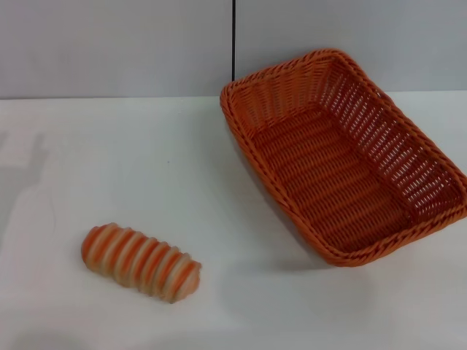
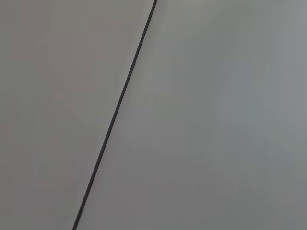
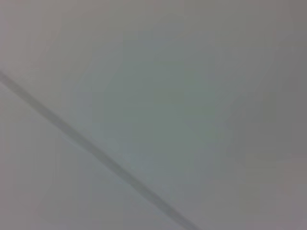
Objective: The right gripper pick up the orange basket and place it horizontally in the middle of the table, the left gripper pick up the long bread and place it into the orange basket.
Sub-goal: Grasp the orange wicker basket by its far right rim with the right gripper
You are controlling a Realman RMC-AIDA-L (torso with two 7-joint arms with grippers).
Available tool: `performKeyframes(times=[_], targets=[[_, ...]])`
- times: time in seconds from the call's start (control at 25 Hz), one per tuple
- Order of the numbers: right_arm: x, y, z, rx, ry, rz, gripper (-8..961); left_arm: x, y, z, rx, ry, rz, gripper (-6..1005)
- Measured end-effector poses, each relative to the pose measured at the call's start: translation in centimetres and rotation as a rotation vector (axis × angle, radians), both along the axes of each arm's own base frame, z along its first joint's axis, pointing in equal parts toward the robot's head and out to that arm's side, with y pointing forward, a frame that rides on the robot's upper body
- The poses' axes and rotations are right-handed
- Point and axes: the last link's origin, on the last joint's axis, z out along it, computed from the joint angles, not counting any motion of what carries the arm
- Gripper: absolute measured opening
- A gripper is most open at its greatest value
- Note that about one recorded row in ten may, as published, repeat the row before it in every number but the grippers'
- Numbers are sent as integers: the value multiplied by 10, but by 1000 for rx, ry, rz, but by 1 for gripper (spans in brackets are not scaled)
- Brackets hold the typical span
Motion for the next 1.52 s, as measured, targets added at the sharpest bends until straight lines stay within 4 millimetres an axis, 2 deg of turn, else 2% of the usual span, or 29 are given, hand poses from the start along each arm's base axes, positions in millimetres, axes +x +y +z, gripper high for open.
performKeyframes(times=[0.04, 0.24, 0.36, 0.6, 0.72, 1.0, 1.16, 1.36, 1.52], targets=[[-6, 5, 3, -47, -1, 25, 625, 0, 0, 0, 0, 0, 1, 675], [-39, 30, 11, -294, -32, 150, 622, 0, 0, 0, -2, 1, 1, 676], [-57, 45, 4, -467, -101, 217, 624, 0, 0, -1, -3, 1, 0, 676], [-66, 66, -20, -734, -234, 211, 626, 0, 1, -1, -7, 1, -2, 676], [-71, 78, -25, -862, -330, 190, 626, 1, 1, -1, -10, 1, -8, 676], [-79, 97, -22, -973, -450, 142, 625, 3, 1, -3, -14, -1, -13, 676], [-92, 112, -21, -1004, -500, 160, 625, 3, 1, -3, -15, -2, -13, 676], [-112, 130, -31, -1045, -517, 212, 626, 2, 0, -3, -15, -4, -13, 676], [-121, 139, -41, -1089, -538, 221, 626, 1, -2, -3, -13, -6, -10, 676]])
